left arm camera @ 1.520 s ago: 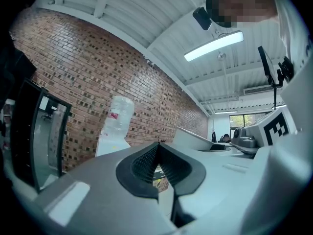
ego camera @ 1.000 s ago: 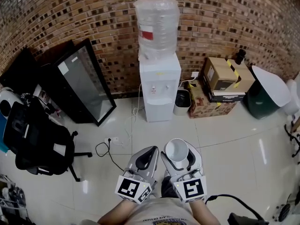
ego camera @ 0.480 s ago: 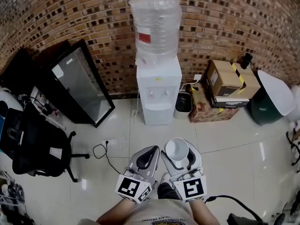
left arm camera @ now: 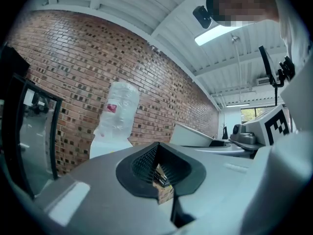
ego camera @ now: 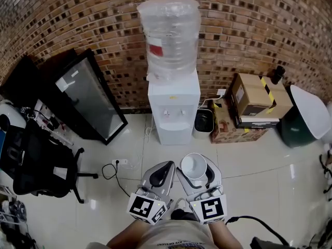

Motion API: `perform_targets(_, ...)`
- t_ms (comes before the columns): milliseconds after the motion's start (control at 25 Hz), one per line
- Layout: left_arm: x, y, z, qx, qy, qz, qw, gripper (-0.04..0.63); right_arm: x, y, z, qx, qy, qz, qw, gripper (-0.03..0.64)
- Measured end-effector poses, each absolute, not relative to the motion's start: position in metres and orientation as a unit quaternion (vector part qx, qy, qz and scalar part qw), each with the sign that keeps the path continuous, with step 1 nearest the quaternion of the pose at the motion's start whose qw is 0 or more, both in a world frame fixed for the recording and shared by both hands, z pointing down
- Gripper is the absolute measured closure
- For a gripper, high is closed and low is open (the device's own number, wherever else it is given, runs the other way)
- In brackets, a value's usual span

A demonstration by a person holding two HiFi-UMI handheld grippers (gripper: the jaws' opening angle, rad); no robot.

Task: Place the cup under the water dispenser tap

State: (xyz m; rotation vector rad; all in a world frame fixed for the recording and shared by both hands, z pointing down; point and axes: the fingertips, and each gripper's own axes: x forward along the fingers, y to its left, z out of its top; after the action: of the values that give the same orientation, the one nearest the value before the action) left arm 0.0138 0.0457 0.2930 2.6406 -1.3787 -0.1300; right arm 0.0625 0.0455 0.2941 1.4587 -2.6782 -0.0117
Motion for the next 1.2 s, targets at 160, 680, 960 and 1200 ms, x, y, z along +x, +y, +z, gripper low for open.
perform_targets(160, 0.019, 0.032, 0.29, 0.877, -0.472, -0.037, 0.075, 0.603, 0.069, 0.032, 0.294, 0.47, -0.881, -0.001, 0.043, 0.295)
perform_targets(680, 0.007, -0.003, 0.305, 0.861, -0.499, -0.041, 0.084, 0.603, 0.065, -0.004, 0.306, 0.454, -0.89, 0.012, 0.05, 0.295)
perform_targets(960, -0.003, -0.032, 0.301, 0.859, -0.503, -0.048, 0.08, 0.603, 0.055, -0.03, 0.304, 0.454, -0.889, 0.004, 0.057, 0.295)
perform_targets(1200, -0.012, -0.064, 0.307, 0.862, -0.497, -0.046, 0.083, 0.603, 0.043, -0.061, 0.309, 0.46, -0.885, 0.005, 0.069, 0.295)
